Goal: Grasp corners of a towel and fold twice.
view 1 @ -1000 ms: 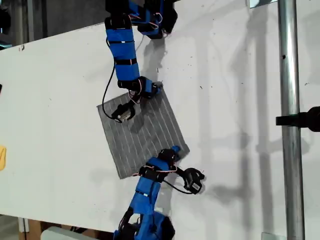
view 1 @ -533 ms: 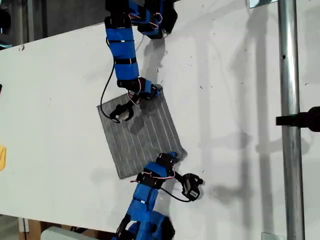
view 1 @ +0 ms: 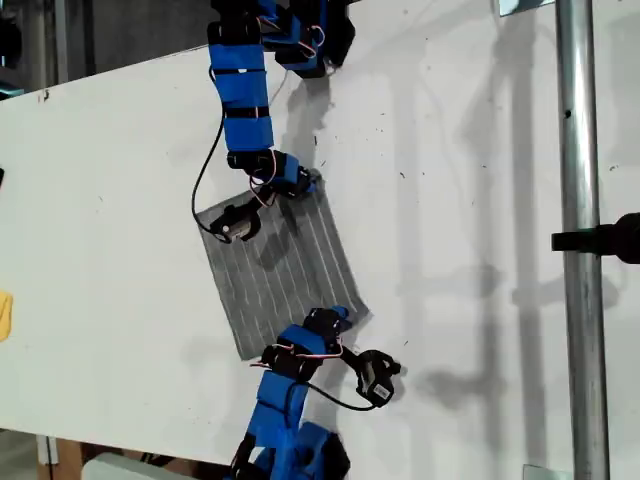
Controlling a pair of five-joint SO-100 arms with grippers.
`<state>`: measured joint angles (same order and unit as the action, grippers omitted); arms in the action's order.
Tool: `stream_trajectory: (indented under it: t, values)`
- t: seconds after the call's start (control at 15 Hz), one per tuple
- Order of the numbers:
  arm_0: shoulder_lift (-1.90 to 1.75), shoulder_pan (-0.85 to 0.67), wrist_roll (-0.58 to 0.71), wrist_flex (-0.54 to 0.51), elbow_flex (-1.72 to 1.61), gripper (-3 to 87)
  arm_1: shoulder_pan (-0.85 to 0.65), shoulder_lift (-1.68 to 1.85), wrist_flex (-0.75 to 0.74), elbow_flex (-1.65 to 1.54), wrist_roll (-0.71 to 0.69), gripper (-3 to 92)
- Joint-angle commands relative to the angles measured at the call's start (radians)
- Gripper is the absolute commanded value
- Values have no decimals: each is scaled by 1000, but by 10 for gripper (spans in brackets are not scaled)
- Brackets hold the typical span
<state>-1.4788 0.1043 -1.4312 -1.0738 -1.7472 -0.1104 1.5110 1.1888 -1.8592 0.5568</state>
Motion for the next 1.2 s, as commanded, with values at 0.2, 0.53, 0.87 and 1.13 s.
stream_trajectory:
  t: [0.2, 0.53, 0.87, 1.13]
  values:
    - [14, 23, 5, -224, 291, 247, 28, -12, -9, 84, 25, -3]
    - [155, 49, -64, -71, 209, 244, 25, -12, -6, 89, 26, -3]
    - [360, 86, -150, 156, 144, 155, 44, -11, -3, 80, 37, -3]
    - [272, 84, -195, 169, 60, -29, 46, -6, -3, 72, 43, -3]
